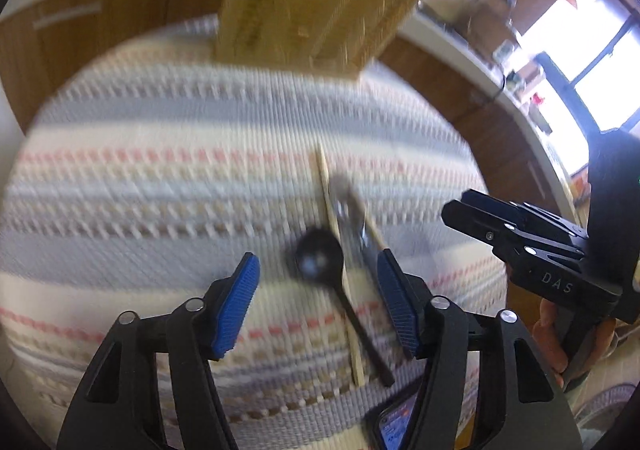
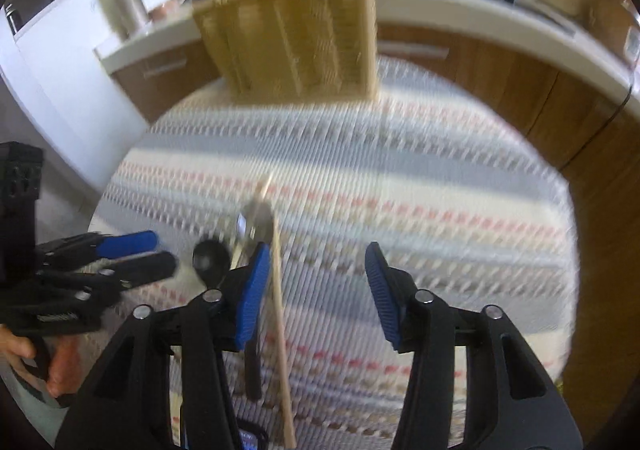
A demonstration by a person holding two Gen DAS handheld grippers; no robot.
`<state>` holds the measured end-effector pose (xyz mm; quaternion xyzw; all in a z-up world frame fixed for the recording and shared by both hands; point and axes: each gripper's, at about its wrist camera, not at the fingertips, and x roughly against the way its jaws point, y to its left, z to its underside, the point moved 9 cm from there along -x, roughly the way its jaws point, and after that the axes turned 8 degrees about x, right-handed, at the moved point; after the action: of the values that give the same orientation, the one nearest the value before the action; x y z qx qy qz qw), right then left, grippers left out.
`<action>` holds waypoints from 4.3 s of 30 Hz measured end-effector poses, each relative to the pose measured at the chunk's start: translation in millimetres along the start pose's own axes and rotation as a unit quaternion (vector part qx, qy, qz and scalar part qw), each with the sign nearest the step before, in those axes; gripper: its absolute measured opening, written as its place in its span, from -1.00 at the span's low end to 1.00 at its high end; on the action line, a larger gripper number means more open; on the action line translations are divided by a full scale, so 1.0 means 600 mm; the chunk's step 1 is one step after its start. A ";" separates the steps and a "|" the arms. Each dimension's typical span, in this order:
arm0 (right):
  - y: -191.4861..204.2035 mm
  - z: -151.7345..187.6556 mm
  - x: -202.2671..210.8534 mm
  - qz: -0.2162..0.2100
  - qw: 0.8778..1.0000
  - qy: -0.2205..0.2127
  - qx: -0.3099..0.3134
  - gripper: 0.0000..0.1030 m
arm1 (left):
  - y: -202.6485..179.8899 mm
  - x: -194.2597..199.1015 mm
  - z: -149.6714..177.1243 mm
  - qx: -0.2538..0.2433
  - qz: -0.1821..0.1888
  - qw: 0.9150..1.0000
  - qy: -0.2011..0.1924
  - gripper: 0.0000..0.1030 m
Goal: Organize utensils
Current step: 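Lower both open tools back to the utensils on the cloth, then grasp the black spoon with the left tool while the right tool grasps a chopstick, then carry the black spoon and chopstick over the tan caddy and drop them in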
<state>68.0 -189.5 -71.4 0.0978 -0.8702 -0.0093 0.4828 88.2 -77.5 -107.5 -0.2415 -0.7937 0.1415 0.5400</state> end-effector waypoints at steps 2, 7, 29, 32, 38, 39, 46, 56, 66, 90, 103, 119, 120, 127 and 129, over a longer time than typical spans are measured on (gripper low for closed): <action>0.008 0.020 -0.014 -0.013 1.000 0.008 0.001 -0.33 | 0.002 -0.021 0.016 -0.004 -0.011 1.000 0.012 -0.01; 0.034 0.041 -0.016 -0.020 0.999 -0.009 0.029 -0.37 | -0.007 -0.042 0.016 -0.030 -0.051 0.998 -0.006 -0.07; 0.068 0.069 -0.063 0.006 0.994 0.047 0.095 -0.85 | 0.018 -0.035 -0.008 -0.042 -0.056 0.998 0.006 -0.85; 0.055 0.063 -0.066 0.010 0.996 0.049 0.076 -0.90 | 0.041 -0.026 -0.022 -0.040 -0.059 0.997 0.004 -0.85; 0.004 0.054 -0.062 0.017 0.999 0.044 0.022 -0.90 | 0.058 -0.015 -0.030 -0.037 -0.037 0.999 0.006 -0.51; -0.004 0.054 -0.061 0.015 0.999 0.045 0.016 -0.90 | 0.063 -0.012 -0.028 -0.037 -0.035 0.999 0.007 -0.42; -0.013 0.053 -0.052 -0.010 0.999 0.044 0.010 -0.89 | 0.080 0.001 -0.004 -0.073 -0.061 0.995 0.034 -0.35; -0.013 0.038 -0.072 -0.043 0.992 0.118 0.027 -0.85 | 0.052 -0.016 0.003 -0.147 -0.108 0.977 0.111 -0.35; -0.007 0.003 -0.060 -0.060 0.987 0.146 0.040 -0.73 | 0.029 -0.036 -0.012 -0.186 -0.122 0.961 0.165 -0.30; 0.052 -0.005 -0.083 -0.011 0.981 0.174 0.081 -0.91 | -0.026 -0.030 -0.046 -0.197 -0.134 0.968 0.073 -0.91; 0.055 -0.261 0.128 -0.047 0.991 -0.097 0.084 -0.91 | -0.119 0.220 -0.295 -0.142 0.001 0.963 -0.228 -0.91; -0.017 -0.479 0.226 0.058 0.930 -0.357 0.056 -0.91 | -0.187 0.288 -0.450 -0.146 0.083 0.898 -0.408 -0.90; -0.029 -0.484 0.213 0.064 0.928 -0.364 0.046 -0.91 | -0.185 0.278 -0.454 -0.143 0.081 0.896 -0.413 -0.90; -0.071 -0.492 0.117 0.087 0.927 -0.363 0.022 -0.91 | -0.146 0.201 -0.476 -0.142 0.056 0.895 -0.419 -0.90; -0.079 -0.487 0.097 0.088 0.927 -0.364 0.012 -0.91 | -0.132 0.180 -0.477 -0.136 0.052 0.897 -0.417 -0.90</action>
<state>291.6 -223.2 127.9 0.0169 -0.9913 0.0090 0.1301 302.4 -96.9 124.2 -0.2722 -0.9441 0.1479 0.1130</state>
